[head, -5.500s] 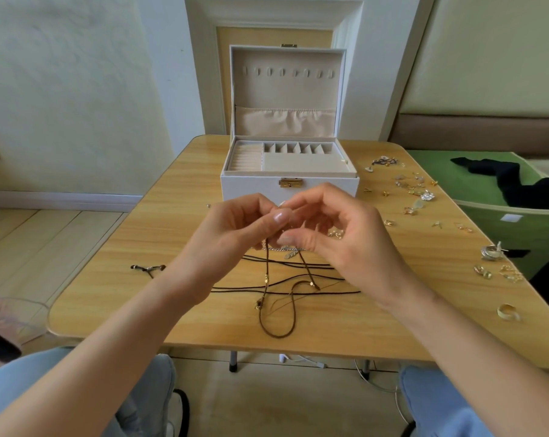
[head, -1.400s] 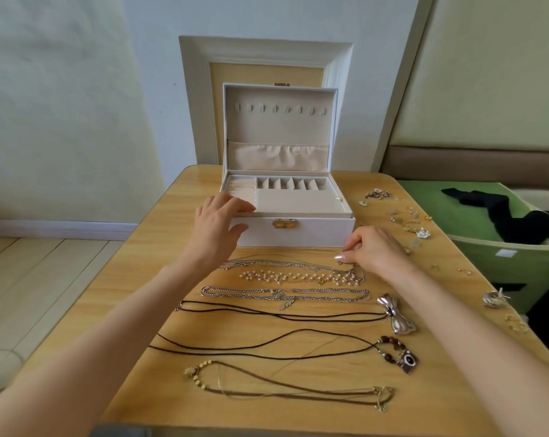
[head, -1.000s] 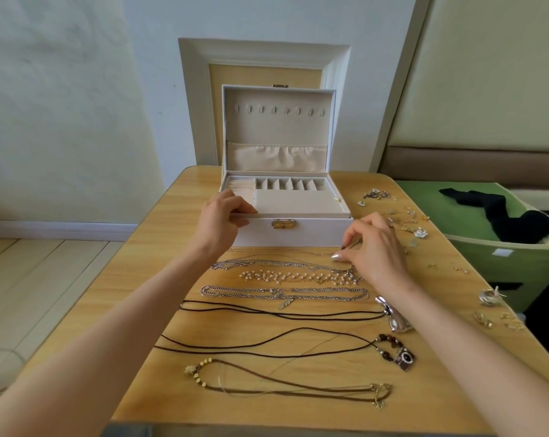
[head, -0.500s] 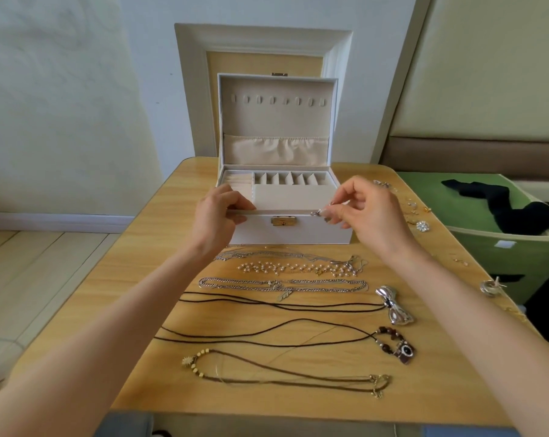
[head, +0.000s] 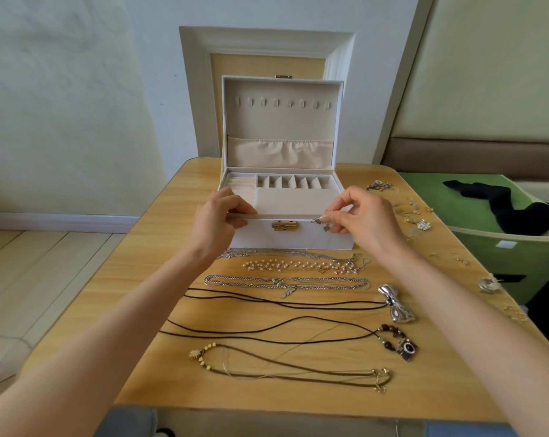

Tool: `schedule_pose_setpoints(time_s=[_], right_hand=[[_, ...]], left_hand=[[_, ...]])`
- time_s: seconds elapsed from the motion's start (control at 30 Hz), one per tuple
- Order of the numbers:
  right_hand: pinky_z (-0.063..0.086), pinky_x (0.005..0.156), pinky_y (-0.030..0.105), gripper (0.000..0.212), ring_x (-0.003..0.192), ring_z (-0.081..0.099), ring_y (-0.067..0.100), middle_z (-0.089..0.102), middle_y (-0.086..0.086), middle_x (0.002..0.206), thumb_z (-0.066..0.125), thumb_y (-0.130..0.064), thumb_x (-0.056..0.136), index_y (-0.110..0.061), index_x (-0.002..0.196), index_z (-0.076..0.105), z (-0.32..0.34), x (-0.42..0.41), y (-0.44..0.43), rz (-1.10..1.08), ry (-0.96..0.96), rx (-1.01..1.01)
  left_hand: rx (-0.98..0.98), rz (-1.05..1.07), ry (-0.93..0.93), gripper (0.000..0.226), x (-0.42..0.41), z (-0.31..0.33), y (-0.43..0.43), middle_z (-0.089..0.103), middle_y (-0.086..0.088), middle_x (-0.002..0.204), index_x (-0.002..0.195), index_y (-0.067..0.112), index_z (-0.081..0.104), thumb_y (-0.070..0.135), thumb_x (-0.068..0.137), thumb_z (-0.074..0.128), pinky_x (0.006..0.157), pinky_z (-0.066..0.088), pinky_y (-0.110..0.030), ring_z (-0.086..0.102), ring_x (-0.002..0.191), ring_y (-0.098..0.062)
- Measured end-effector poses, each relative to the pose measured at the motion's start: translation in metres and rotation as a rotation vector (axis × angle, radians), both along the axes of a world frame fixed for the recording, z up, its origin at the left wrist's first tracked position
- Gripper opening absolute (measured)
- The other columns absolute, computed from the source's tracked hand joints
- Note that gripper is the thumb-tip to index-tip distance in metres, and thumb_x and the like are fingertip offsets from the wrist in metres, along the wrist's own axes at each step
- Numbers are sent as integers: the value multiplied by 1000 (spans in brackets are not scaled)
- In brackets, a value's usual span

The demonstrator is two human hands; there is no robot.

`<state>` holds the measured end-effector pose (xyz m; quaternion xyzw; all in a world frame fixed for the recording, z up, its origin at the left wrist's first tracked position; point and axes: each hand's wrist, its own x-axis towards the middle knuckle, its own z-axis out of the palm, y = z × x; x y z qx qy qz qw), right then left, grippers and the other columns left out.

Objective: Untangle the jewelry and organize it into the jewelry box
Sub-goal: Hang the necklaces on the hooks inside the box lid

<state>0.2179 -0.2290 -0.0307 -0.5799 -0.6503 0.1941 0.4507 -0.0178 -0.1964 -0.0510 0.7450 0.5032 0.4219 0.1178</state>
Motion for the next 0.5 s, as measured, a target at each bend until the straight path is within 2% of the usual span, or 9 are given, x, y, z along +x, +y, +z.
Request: schedule_pose_setpoints(time_s=[0.1, 0.17, 0.23, 0.3, 0.33, 0.4, 0.43, 0.5], right_hand=[[56, 61, 29, 16, 65, 67, 19, 68, 7, 74, 75, -10, 77, -15, 75, 60, 9, -3, -3, 12, 48, 29], [51, 55, 22, 19, 58, 63, 12, 66, 4, 69, 75, -6, 76, -16, 73, 59, 20, -8, -5, 68, 99, 48], [49, 53, 17, 18, 54, 60, 5, 66, 1, 68, 74, 0, 75, -13, 76, 61, 33, -17, -7, 161, 144, 34], [49, 55, 17, 18, 56, 61, 3, 67, 2, 71, 73, 3, 75, -13, 79, 64, 44, -26, -6, 234, 171, 29], [49, 57, 17, 18, 58, 61, 3, 67, 2, 73, 73, 3, 75, -14, 79, 65, 50, -29, -6, 250, 179, 39], [49, 58, 17, 17, 61, 60, 3, 67, 1, 75, 71, 1, 78, -15, 83, 68, 60, -31, -4, 245, 186, 73], [51, 59, 18, 17, 61, 59, 4, 66, 2, 76, 69, 0, 80, -15, 88, 69, 63, -30, -4, 237, 189, 84], [52, 61, 19, 23, 60, 58, 4, 62, 3, 77, 63, 2, 84, -14, 100, 69, 69, -22, -2, 224, 199, 82]], left_hand=[[2, -2, 67, 26, -2, 2, -2, 61, -5, 93, 94, 8, 72, -11, 79, 64, 83, 50, -37, 58, 91, -25], [65, -30, 120, 29, 1, 11, -6, 62, -1, 101, 106, 13, 68, -1, 80, 67, 89, 46, -45, 56, 97, -20], [29, -177, 66, 48, 14, 25, -15, 60, 1, 116, 125, 15, 54, 7, 80, 69, 99, 41, -39, 52, 110, -14], [-232, -386, -96, 61, 31, 44, -25, 59, 1, 121, 135, 14, 41, 12, 82, 69, 98, 42, -23, 52, 116, -9], [-353, -461, -168, 58, 38, 53, -28, 63, -2, 115, 135, 11, 40, 12, 83, 67, 94, 45, -21, 57, 111, -9], [-427, -520, -210, 31, 45, 64, -27, 68, -4, 87, 119, 6, 53, 10, 89, 59, 82, 51, -19, 66, 84, -7], [-415, -511, -212, 19, 44, 70, -25, 63, 0, 73, 109, 4, 60, 11, 92, 55, 76, 52, -19, 64, 70, -6], [-430, -472, -228, 22, 38, 76, -20, 49, 5, 59, 96, 2, 67, 15, 96, 48, 66, 53, -20, 51, 55, -7]])
